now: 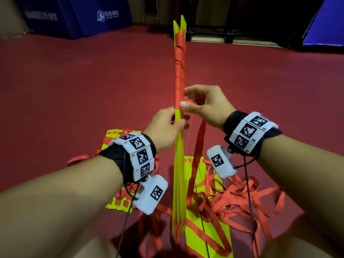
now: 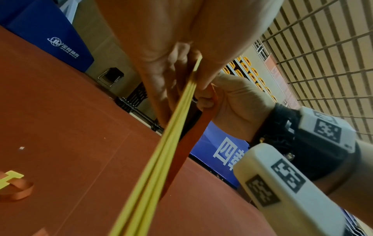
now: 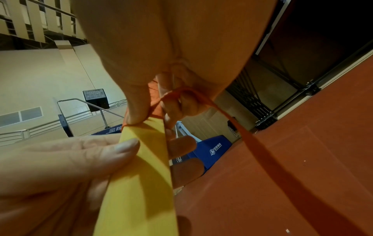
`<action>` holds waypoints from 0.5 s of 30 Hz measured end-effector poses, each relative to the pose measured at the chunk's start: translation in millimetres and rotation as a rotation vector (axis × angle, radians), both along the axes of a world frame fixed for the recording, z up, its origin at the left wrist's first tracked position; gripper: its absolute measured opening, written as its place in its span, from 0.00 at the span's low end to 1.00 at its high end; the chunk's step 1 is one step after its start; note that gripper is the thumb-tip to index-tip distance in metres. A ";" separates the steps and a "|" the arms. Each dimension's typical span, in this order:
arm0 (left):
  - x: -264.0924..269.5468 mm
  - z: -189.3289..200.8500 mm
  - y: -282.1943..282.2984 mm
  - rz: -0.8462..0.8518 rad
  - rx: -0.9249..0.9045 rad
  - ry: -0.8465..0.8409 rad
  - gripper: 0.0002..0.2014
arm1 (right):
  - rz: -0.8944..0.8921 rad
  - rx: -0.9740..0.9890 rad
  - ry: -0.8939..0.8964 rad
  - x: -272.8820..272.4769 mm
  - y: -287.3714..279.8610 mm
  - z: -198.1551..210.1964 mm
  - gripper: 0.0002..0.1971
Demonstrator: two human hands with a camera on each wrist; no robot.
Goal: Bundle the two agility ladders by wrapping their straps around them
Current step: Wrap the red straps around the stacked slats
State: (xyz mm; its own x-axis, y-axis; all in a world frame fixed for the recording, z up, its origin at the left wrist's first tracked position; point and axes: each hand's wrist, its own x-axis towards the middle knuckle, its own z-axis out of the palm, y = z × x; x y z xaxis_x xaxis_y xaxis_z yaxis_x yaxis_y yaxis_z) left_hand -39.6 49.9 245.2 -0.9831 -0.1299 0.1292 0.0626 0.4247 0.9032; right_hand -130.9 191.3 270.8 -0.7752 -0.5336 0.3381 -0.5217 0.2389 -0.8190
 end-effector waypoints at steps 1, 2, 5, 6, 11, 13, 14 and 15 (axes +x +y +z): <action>0.2 0.1 0.0 -0.004 0.022 0.004 0.12 | 0.004 -0.004 -0.001 -1.0 -0.8 -1.5 0.12; 0.3 0.6 0.3 -0.001 0.043 0.008 0.13 | 0.003 -0.011 0.002 -1.7 -1.6 -2.3 0.10; -0.5 -0.4 0.6 0.010 0.076 0.017 0.15 | -0.008 -0.033 0.024 -4.1 -3.4 -3.5 0.10; -1.0 -0.9 0.9 0.018 0.095 0.021 0.15 | -0.004 -0.039 0.026 -4.9 -3.9 -3.8 0.08; -6.3 -2.4 0.4 0.117 0.175 0.095 0.13 | 0.041 -0.036 0.051 -7.9 -4.8 -3.3 0.10; -7.5 -1.1 -0.4 0.149 0.205 0.115 0.10 | 0.065 -0.031 0.047 -8.0 -3.5 -1.5 0.14; -7.3 0.1 -0.2 0.152 0.230 0.117 0.09 | 0.074 -0.030 0.045 -8.2 -3.3 -1.1 0.15; -7.2 0.7 0.2 0.146 0.259 0.115 0.09 | 0.080 -0.035 0.044 -7.7 -3.5 -0.7 0.16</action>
